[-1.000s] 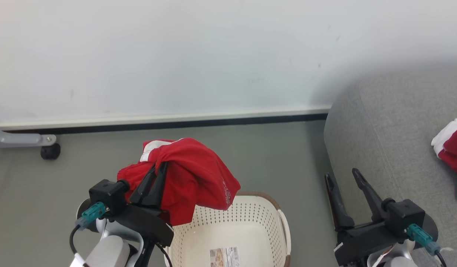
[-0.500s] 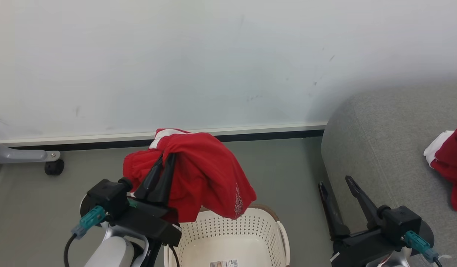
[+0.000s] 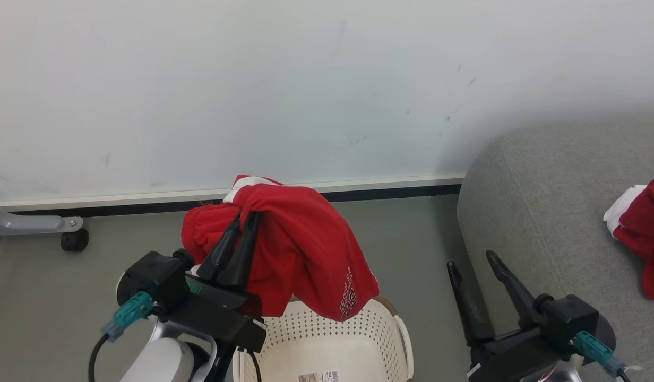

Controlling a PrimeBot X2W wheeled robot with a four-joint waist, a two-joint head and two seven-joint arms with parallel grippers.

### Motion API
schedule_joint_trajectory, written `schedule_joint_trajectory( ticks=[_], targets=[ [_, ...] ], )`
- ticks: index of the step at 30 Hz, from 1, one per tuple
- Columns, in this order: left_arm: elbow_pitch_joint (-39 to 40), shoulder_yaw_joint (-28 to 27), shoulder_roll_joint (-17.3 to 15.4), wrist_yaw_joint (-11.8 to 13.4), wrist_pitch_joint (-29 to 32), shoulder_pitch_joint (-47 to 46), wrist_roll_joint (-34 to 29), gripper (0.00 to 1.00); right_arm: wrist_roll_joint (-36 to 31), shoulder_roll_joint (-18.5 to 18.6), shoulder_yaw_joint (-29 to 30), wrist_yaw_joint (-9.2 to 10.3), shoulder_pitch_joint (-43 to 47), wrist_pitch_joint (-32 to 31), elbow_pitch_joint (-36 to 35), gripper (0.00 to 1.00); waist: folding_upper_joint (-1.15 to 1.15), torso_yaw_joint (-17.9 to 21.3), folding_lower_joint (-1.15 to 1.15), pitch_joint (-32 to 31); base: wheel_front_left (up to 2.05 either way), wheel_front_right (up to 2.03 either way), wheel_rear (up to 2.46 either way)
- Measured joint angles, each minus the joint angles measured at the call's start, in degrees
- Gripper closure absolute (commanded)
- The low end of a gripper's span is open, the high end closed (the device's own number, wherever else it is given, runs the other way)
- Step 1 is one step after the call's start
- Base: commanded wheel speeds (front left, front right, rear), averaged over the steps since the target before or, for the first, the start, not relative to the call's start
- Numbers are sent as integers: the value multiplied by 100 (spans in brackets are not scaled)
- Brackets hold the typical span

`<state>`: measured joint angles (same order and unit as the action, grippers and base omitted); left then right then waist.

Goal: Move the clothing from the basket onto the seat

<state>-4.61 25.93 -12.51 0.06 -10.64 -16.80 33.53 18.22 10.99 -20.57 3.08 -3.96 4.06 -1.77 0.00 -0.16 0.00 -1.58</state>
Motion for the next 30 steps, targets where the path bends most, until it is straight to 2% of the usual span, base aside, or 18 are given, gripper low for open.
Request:
schedule_joint_trajectory(
  ticks=[6,18,30],
  targets=[
    [164,5,-21,53,123,53,0,100,0,-51,-212,-68,-40,-57,-87,0,0,-8,0,13,0,0,0],
    [323,99,-10,96,332,47,-87,100,-11,-581,-1284,-645,-678,-300,79,0,0,-60,0,50,0,0,0],
    [422,293,89,88,491,-54,-91,100,-8,-716,-1916,-813,-1624,-357,838,0,0,-143,0,90,0,0,0]
  ],
)
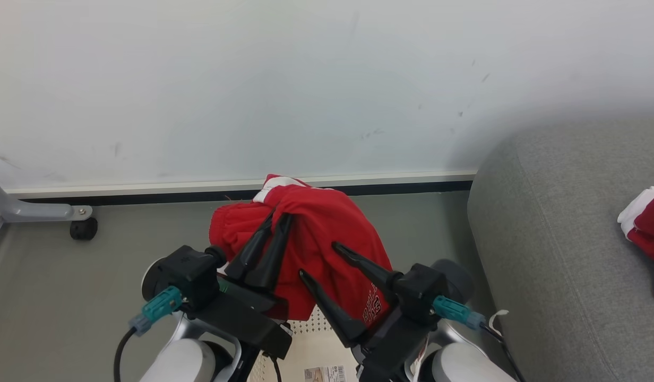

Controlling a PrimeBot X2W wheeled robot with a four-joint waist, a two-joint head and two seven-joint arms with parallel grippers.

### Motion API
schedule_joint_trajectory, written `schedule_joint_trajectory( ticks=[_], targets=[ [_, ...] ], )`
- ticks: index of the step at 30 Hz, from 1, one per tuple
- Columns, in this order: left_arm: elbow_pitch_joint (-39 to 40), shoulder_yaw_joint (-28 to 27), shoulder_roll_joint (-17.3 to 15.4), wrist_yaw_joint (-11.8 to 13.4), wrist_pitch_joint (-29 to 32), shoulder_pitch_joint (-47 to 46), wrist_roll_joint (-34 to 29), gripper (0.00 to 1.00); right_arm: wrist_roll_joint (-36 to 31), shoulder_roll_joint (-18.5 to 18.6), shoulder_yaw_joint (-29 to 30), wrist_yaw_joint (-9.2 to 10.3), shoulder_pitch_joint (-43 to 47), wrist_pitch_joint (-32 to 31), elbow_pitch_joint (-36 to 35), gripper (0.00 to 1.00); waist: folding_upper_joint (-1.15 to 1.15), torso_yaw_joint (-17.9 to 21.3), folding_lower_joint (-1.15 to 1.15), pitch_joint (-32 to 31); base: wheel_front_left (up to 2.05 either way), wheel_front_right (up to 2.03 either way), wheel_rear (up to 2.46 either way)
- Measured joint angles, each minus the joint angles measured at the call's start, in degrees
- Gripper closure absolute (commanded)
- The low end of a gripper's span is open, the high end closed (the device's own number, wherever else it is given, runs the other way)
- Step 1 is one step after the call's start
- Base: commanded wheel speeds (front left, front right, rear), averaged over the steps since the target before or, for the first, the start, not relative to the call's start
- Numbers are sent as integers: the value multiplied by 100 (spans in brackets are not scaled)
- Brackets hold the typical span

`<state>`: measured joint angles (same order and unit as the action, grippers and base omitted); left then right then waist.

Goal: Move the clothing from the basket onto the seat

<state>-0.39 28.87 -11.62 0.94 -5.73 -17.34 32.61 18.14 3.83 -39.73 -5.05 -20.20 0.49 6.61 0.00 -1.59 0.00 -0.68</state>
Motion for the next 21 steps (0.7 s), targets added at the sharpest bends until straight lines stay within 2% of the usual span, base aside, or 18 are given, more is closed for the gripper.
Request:
schedule_joint_trajectory(
  ticks=[7,8,9,10,21],
  targets=[
    [108,129,53,-45,57,-15,-9,100,81,-7,-188,-1,-481,10,567,0,0,-62,0,22,0,0,0],
    [115,134,55,-45,59,-16,-9,100,123,-2,-238,-1,-545,23,621,46,0,-70,0,24,0,0,0],
    [125,142,57,-46,60,-18,-9,100,179,0,-311,0,-611,69,659,78,0,-77,0,26,0,0,0],
    [138,153,68,-49,66,-31,-9,100,356,-2,-464,46,-738,142,697,100,0,-95,0,29,0,0,0],
    [169,162,52,-53,107,-83,-9,100,805,-3,-797,205,-1012,475,968,100,0,-131,0,37,0,0,0]
  ],
)
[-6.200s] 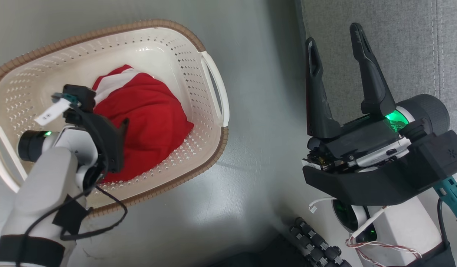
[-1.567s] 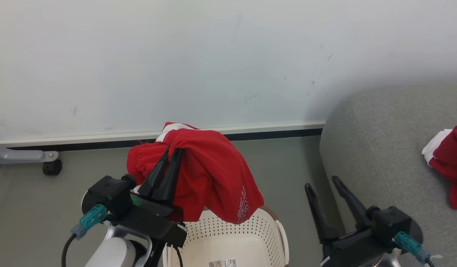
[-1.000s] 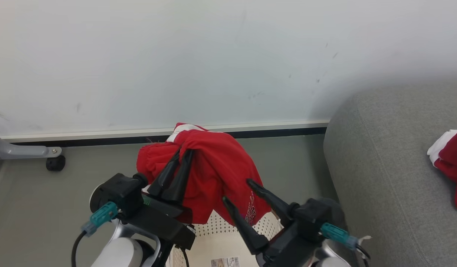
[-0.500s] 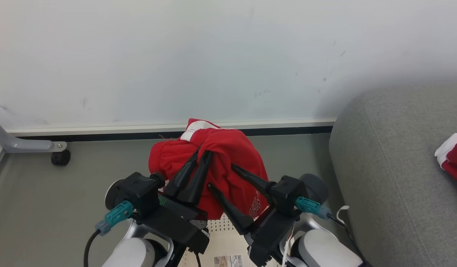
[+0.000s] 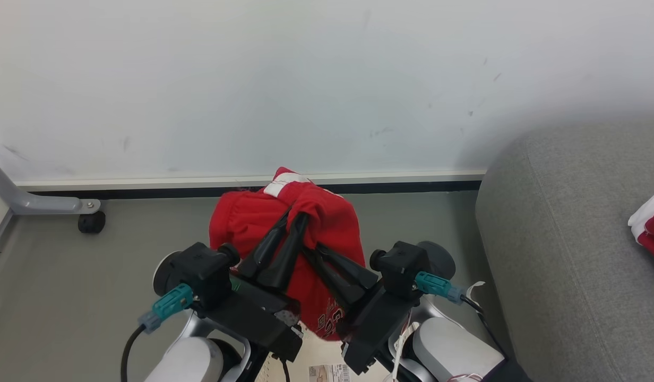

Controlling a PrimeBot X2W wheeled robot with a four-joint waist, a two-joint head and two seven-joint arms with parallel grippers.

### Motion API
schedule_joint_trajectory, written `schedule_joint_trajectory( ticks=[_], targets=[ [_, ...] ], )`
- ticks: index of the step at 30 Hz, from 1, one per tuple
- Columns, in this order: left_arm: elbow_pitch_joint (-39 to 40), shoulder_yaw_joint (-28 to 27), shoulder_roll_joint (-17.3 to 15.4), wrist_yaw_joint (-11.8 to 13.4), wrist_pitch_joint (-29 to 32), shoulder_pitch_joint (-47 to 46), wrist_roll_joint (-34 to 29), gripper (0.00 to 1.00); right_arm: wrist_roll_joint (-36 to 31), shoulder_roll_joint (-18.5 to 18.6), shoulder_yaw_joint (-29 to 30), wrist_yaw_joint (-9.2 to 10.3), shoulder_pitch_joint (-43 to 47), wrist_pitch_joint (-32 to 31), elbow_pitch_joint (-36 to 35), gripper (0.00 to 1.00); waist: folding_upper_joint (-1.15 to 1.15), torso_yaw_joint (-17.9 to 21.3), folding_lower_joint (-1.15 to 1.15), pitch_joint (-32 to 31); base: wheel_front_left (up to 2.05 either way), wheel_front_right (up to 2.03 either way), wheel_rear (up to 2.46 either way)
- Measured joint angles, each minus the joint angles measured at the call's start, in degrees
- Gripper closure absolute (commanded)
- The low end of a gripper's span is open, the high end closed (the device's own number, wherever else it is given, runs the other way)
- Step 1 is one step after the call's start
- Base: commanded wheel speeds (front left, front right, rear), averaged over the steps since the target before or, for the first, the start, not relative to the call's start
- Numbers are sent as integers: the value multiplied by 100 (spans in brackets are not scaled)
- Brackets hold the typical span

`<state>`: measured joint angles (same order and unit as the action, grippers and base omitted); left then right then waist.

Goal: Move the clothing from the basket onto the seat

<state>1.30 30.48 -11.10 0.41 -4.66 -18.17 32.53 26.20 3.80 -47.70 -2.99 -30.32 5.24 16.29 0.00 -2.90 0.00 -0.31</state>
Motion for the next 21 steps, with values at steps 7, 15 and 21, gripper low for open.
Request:
schedule_joint_trajectory(
  ticks=[7,15,21],
  targets=[
    [0,15,-82,-42,56,2,-1,0,176,0,-14,4,-83,227,241,100,0,36,0,1,0,0,0],
    [2,180,-192,-42,163,107,-114,0,238,-1,328,90,-115,454,620,100,0,95,0,8,0,0,0],
    [-57,538,-318,-152,341,243,-252,0,259,109,495,99,-227,547,853,100,0,124,0,19,0,0,0]
  ],
)
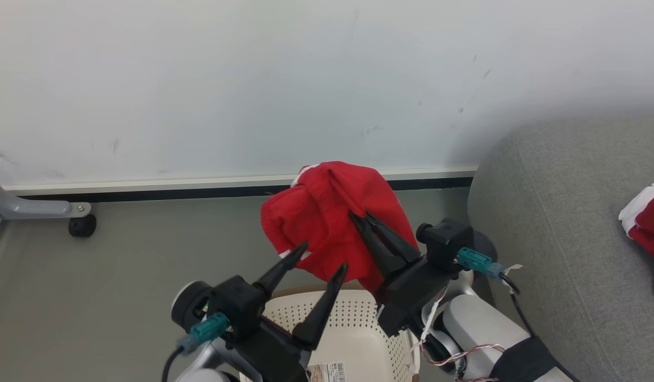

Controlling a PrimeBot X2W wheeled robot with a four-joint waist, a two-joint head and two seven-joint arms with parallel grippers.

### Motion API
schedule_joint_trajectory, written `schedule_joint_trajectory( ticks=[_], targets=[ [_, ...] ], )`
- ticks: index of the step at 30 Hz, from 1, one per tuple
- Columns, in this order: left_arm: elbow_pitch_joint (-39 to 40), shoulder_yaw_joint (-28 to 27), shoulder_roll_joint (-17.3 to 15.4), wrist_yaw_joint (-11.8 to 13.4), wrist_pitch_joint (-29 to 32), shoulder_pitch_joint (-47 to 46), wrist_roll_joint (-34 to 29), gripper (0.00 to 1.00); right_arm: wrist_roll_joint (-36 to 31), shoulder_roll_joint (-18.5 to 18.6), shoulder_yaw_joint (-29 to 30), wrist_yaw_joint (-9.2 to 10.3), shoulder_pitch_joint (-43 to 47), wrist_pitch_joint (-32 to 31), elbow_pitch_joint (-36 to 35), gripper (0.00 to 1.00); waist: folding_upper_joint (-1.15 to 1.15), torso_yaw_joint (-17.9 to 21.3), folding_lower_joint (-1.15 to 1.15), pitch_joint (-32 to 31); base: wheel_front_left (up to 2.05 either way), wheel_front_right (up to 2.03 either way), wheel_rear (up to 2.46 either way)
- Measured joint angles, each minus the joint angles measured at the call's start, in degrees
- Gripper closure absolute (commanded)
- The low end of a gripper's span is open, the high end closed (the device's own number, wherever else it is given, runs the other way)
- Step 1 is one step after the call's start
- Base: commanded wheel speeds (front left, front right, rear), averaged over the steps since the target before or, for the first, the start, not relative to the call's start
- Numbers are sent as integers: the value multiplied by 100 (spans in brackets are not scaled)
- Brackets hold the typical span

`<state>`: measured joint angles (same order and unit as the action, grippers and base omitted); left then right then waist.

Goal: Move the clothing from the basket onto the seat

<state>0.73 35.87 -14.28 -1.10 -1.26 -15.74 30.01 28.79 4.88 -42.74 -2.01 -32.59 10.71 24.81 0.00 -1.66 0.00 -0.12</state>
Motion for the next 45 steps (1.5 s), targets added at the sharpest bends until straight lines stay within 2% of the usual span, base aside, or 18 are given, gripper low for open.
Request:
schedule_joint_trajectory(
  ticks=[7,18,20,32,45],
  targets=[
    [-94,256,-29,-48,116,123,-190,0,-1,224,77,0,0,51,172,100,0,36,0,13,0,0,0],
    [-78,240,-207,10,118,282,-290,0,-25,478,144,9,30,108,191,100,0,315,0,126,0,0,0],
    [-56,234,-227,11,118,303,-296,0,-26,523,175,57,47,124,185,100,0,397,0,153,0,0,0],
    [96,253,-381,11,137,326,-471,0,-27,765,499,260,64,200,11,100,0,1050,0,349,0,0,0],
    [259,300,-493,4,243,318,-539,0,105,870,926,492,187,281,-207,100,0,1904,0,628,0,0,0]
  ],
)
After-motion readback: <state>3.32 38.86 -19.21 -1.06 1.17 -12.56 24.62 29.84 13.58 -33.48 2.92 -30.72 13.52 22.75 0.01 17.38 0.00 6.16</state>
